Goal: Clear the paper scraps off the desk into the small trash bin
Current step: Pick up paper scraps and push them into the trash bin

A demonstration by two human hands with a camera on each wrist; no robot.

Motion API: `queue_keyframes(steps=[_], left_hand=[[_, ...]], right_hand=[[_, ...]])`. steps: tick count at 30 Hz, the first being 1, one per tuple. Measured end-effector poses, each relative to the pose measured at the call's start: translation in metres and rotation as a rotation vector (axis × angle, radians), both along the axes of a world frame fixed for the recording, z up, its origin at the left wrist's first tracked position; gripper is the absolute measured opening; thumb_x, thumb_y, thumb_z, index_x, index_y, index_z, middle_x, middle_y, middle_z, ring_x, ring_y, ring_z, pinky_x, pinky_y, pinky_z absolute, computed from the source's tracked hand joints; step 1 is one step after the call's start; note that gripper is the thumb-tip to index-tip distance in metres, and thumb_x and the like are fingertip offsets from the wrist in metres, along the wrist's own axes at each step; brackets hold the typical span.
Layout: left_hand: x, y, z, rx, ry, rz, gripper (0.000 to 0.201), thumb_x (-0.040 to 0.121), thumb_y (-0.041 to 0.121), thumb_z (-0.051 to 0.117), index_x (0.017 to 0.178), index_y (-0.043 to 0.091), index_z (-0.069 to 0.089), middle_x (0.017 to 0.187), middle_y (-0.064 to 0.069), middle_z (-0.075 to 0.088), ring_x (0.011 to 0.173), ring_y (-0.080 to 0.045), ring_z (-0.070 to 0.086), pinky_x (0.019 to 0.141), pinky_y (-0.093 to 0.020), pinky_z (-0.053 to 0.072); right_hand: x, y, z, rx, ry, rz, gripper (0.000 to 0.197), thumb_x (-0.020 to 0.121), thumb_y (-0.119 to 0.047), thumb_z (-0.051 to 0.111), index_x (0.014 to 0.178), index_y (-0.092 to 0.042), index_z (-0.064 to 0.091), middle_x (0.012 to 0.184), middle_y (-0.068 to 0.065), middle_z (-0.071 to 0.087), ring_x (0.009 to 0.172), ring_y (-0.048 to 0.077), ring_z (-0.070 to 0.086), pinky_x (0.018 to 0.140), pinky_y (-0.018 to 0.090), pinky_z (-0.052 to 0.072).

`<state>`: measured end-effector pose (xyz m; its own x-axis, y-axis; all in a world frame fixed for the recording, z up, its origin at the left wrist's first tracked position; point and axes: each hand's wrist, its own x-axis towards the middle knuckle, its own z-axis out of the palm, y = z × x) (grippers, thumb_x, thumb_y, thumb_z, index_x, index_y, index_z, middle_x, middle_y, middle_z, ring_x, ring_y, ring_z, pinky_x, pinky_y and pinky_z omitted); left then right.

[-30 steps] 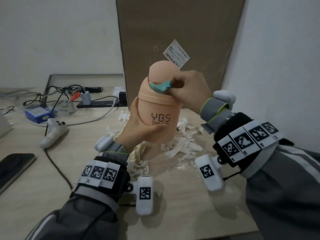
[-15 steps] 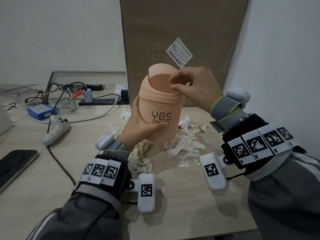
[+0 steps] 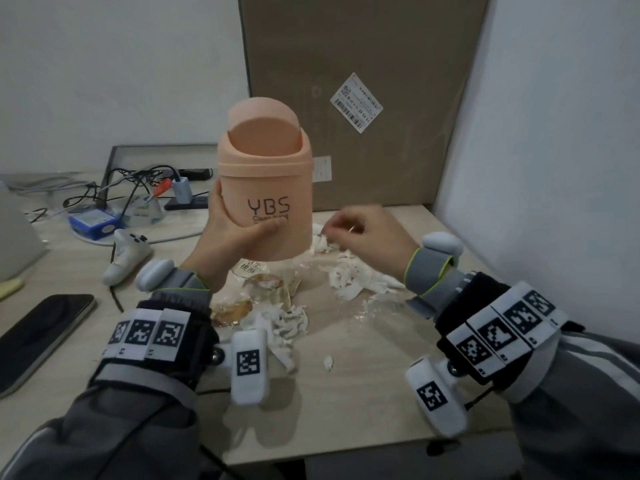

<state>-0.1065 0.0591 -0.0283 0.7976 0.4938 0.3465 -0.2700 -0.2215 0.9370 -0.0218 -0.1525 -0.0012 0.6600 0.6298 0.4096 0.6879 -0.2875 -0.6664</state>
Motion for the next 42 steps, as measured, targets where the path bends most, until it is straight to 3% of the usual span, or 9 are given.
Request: queue_keyframes(steps=[3,6,13,20,25,29,37,40,42], left_hand=[[-0.013,0.008,0.005,0.016,-0.017,0.039,0.128,0.043,0.044,0.092,0.153,0.025,0.029,0.132,0.003,0.061,0.116,-0.011,0.065,0.081,-0.024,0.06],[-0.023,0.013,0.003,0.016,-0.022,0.057,0.121,0.043,0.044,0.091,0.148,0.03,0.032,0.128,0.007,0.061,0.113,-0.007,0.065,0.077,-0.018,0.059],[-0.041,0.027,-0.003,-0.004,-0.003,0.114,0.128,0.042,0.045,0.093,0.153,0.026,0.03,0.137,0.0,0.059,0.12,-0.014,0.063,0.088,-0.033,0.058],[-0.055,0.039,0.002,0.024,-0.016,0.154,0.113,0.057,0.028,0.089,0.152,0.025,0.029,0.127,0.009,0.058,0.107,-0.002,0.062,0.067,-0.01,0.055],[-0.056,0.043,0.006,0.026,-0.03,0.163,0.129,0.042,0.047,0.091,0.153,0.026,0.029,0.127,0.01,0.059,0.11,-0.004,0.062,0.076,-0.018,0.056],[-0.052,0.046,0.008,0.028,-0.046,0.203,0.132,0.042,0.05,0.09,0.155,0.025,0.027,0.13,0.01,0.057,0.115,-0.005,0.059,0.086,-0.026,0.053],[-0.041,0.063,0.014,0.035,-0.057,0.237,0.136,0.048,0.036,0.099,0.157,0.026,0.02,0.131,0.011,0.052,0.114,0.0,0.055,0.086,-0.024,0.051],[-0.03,0.078,0.014,0.013,-0.058,0.275,0.139,0.046,0.041,0.095,0.159,0.026,0.015,0.138,0.007,0.048,0.116,-0.002,0.053,0.087,-0.023,0.05],[-0.024,0.086,0.012,0.0,-0.068,0.308,0.139,0.045,0.046,0.09,0.159,0.026,0.013,0.138,0.007,0.047,0.118,-0.006,0.053,0.089,-0.024,0.049]], right_hand=[[-0.029,0.007,-0.006,-0.412,-0.046,0.227,0.029,0.089,-0.027,0.061,0.116,-0.019,0.064,0.115,-0.001,0.066,0.093,0.01,0.061,0.076,0.017,0.045],[-0.052,0.02,-0.015,-0.708,-0.239,0.422,0.058,0.088,-0.037,0.06,0.14,-0.023,0.039,0.145,0.002,0.042,0.128,0.021,0.042,0.104,0.035,0.037],[-0.064,0.042,-0.039,-1.24,-0.358,0.53,0.074,0.093,-0.041,0.049,0.15,-0.027,0.004,0.159,-0.001,-0.003,0.146,0.025,0.003,0.114,0.042,0.017],[-0.032,0.022,-0.019,-1.323,-0.194,0.263,0.057,0.097,-0.036,0.043,0.147,-0.016,0.024,0.15,0.009,0.032,0.134,0.029,0.036,0.105,0.04,0.035],[-0.043,0.027,-0.001,-1.065,-0.212,0.281,0.06,0.095,-0.034,0.046,0.149,-0.022,0.02,0.155,0.004,0.024,0.139,0.026,0.028,0.109,0.038,0.029],[-0.06,0.05,-0.014,-1.199,-0.269,0.417,0.073,0.094,-0.04,0.049,0.151,-0.022,0.006,0.159,0.003,0.009,0.145,0.024,0.008,0.115,0.04,0.015],[-0.019,0.032,-0.007,-1.462,-0.1,0.28,0.059,0.095,-0.043,0.043,0.145,-0.015,0.029,0.145,0.009,0.04,0.133,0.029,0.037,0.108,0.042,0.031],[-0.004,0.041,0.009,-1.245,-0.128,0.276,0.045,0.094,-0.042,0.045,0.126,-0.011,0.056,0.128,0.006,0.057,0.118,0.029,0.052,0.103,0.042,0.041],[-0.003,0.065,0.014,-1.063,-0.17,0.273,0.045,0.095,-0.039,0.046,0.134,-0.017,0.05,0.138,0.002,0.05,0.127,0.025,0.046,0.107,0.037,0.036]])
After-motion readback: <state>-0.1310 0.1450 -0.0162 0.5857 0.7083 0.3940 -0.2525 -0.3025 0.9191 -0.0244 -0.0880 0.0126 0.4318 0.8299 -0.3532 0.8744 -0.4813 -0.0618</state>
